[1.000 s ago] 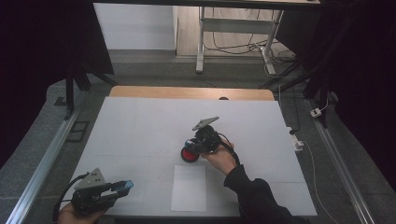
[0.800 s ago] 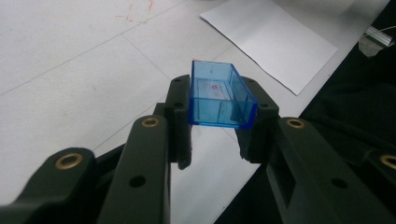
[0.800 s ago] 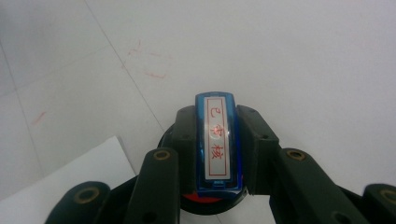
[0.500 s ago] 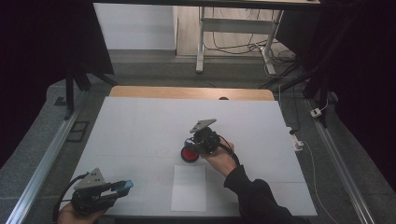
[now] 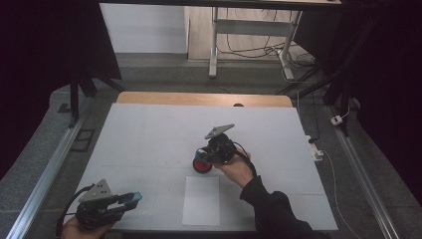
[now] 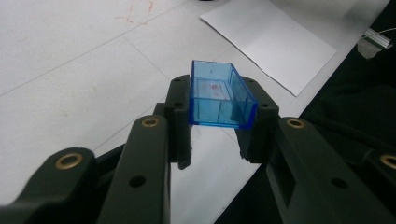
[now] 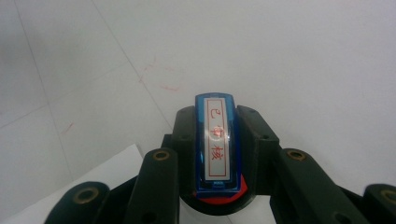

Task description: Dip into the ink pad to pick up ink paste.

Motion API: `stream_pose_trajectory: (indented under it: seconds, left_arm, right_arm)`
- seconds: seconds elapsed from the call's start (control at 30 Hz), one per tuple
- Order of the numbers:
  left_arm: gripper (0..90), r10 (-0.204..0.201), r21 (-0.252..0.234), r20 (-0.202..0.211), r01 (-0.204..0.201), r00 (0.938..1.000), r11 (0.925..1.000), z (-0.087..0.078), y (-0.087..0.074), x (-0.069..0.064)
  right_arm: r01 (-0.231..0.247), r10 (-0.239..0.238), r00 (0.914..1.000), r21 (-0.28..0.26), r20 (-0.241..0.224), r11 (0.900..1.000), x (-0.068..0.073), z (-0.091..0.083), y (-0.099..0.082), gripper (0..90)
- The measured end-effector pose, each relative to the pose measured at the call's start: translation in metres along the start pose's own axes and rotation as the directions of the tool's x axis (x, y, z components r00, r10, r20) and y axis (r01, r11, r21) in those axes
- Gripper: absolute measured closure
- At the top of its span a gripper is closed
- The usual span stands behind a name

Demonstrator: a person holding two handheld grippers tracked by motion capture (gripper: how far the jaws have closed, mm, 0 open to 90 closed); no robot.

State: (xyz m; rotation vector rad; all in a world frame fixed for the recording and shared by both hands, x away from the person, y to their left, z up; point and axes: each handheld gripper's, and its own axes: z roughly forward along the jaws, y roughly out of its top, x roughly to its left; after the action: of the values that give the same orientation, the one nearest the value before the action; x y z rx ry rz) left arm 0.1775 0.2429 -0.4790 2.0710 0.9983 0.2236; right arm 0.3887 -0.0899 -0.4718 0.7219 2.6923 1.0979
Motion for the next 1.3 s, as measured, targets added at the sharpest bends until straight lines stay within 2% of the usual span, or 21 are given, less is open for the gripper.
stream_pose_trajectory:
  seconds: [0.33, 0.6, 0.77, 0.87, 1.1, 1.3]
  left_arm:
    - [68.5, 0.001, 0.0, 0.0, -0.001, 1.0, 1.0, 0.0, 0.0, 0.0]
    - [68.5, 0.002, 0.0, 0.001, -0.002, 1.0, 1.0, 0.0, 0.0, 0.0]
    - [68.5, 0.004, 0.002, 0.0, -0.004, 1.0, 1.0, 0.0, 0.0, 0.0]
    - [68.5, 0.004, 0.003, 0.0, -0.004, 1.0, 1.0, 0.0, 0.0, 0.0]
    - [68.5, 0.004, 0.003, 0.0, -0.004, 1.0, 1.0, 0.0, 0.0, 0.0]
    - [68.5, 0.005, 0.004, 0.001, -0.005, 1.0, 1.0, 0.0, 0.0, 0.0]
  right_arm:
    - [-0.004, 0.004, 0.9999, 0.022, -0.011, 0.9998, 0.001, 0.008, -0.003, 70.6]
    - [-0.005, 0.004, 1.0, 0.036, 0.0, 0.9993, 0.003, 0.011, -0.004, 70.7]
    - [0.069, -0.072, 0.9963, 0.06, 0.046, 0.9958, 0.014, 0.013, -0.002, 70.8]
    - [0.086, -0.089, 0.9942, 0.061, 0.06, 0.9944, 0.016, 0.013, -0.002, 70.8]
    - [0.017, -0.018, 0.9998, 0.033, 0.009, 0.9993, 0.006, 0.012, -0.005, 70.9]
    - [-0.051, 0.052, 0.9978, 0.01, -0.041, 0.9986, -0.005, 0.012, -0.009, 70.9]
